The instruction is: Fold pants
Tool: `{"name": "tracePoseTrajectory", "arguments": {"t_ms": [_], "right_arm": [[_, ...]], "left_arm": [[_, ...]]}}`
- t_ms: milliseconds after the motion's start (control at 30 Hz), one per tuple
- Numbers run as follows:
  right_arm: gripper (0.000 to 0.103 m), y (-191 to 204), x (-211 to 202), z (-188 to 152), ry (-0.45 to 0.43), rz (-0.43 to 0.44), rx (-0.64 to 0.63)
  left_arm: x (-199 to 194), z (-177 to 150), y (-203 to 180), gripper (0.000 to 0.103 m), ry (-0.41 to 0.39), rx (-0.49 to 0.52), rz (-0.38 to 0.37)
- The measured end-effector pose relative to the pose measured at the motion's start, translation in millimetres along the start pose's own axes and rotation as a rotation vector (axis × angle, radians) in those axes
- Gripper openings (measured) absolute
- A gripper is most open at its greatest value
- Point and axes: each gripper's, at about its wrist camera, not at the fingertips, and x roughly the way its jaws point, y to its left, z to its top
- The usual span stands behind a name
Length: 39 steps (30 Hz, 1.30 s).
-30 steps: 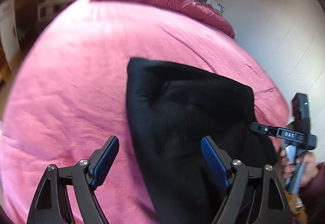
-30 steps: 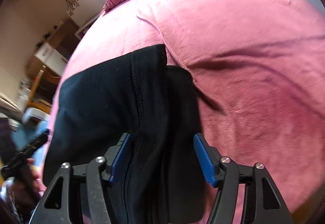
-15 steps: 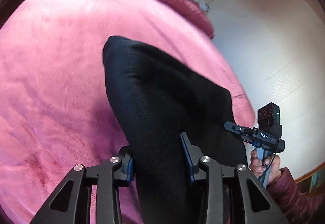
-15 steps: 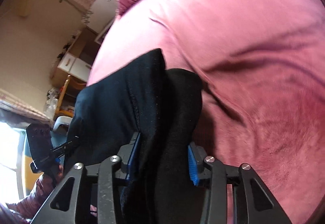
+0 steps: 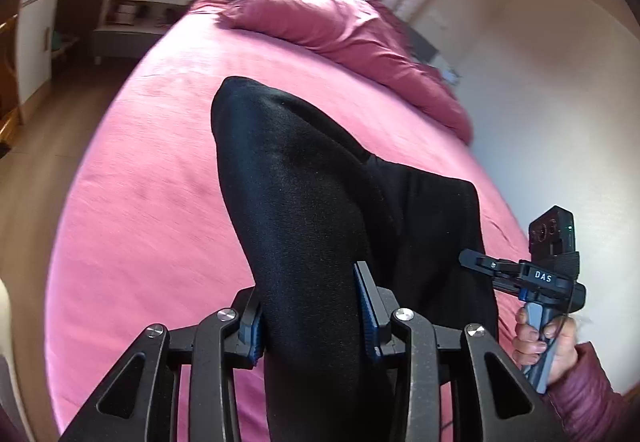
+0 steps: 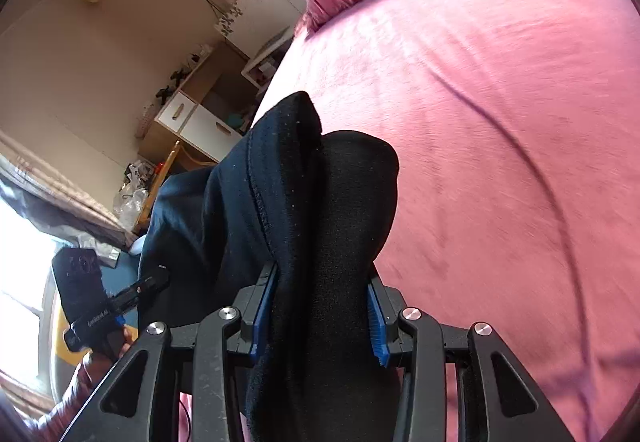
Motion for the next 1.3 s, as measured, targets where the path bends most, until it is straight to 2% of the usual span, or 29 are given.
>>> {"name": "tracePoseTrajectory", "arguments": {"t_ms": [100, 167, 233, 367, 500, 600, 767, 1033, 1300], "right_arm": [[0.046, -8.1, 37.3, 6.6, 0.048, -0.066, 0.031], [0.057, -19.4, 55.0, 5.1, 0.067, -0.126, 0.047], [0.061, -29.1, 59.8, 1.9, 0.068, -0.114, 0.079], [0.062, -18.1, 49.6, -0.5, 0.054, -0.148, 0.030], [0.063, 9.1, 27.8, -2.3, 0.002, -0.255, -0.078], [0.063, 34.1, 4.3, -9.7, -0.076, -0.326, -0.153], [0.063, 73.7, -23.3, -40.3, -0.146, -0.382, -0.245], [0.063, 107.3, -29.2, -105.5, -0.156, -0.452, -0.287], [0.063, 124.8, -38.6, -153.5, -0.174, -0.487, -0.304]], "left_arm": [[21.0, 4.0, 26.1, 0.044, 0.033, -0.039, 0.086], [43.6, -3.6, 40.4, 0.051, 0.095, -0.050, 0.181], [51.8, -10.8, 46.0, 0.067, 0.097, -0.026, 0.240], [51.0, -13.4, 41.8, 0.070, 0.067, -0.073, 0.270], [36.0, -20.9, 15.7, 0.070, 0.006, 0.010, 0.376], [14.9, -26.3, 8.5, 0.070, -0.051, 0.027, 0.407], [-18.1, -35.1, -17.4, 0.072, -0.129, 0.068, 0.427], [-52.7, -63.9, -48.7, 0.072, -0.199, 0.095, 0.430], [-73.8, -93.8, -63.9, 0.072, -0.205, 0.090, 0.444]]}}
